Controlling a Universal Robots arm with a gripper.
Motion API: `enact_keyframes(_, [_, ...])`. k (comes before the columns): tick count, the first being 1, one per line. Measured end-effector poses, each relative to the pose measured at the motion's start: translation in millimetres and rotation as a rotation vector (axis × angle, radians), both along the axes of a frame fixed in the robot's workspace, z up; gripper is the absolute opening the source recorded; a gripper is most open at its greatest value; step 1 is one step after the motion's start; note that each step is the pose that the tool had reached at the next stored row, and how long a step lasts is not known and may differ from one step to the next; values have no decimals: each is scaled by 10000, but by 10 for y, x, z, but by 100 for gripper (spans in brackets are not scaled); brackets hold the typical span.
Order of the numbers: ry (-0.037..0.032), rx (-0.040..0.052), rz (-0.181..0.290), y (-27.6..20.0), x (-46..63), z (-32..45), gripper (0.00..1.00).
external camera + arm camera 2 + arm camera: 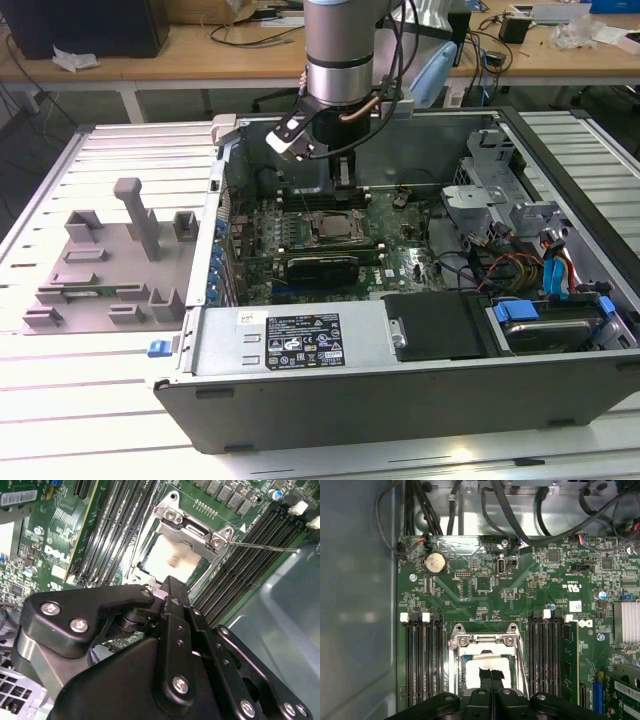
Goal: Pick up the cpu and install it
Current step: 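Close the cpu cover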
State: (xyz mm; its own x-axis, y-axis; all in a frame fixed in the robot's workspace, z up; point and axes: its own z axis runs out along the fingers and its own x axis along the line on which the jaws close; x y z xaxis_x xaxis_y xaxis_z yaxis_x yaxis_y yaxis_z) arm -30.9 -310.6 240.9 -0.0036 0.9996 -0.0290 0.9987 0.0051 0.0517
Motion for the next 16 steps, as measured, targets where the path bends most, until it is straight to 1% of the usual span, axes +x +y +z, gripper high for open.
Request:
enact_keyframes(3, [1,-5,840,0,0,0,11])
enact_keyframes(5, [0,-6,1702,0,0,-2,11])
enact_keyframes(6, [0,-7,2013,0,0,-2,11])
enact_keyframes(10, [0,-7,2891,0,0,-5,11])
enact_keyframes(12, [0,-8,3540,0,0,-7,11])
enact_keyframes(16, [0,-10,4346,0,0,-9,11])
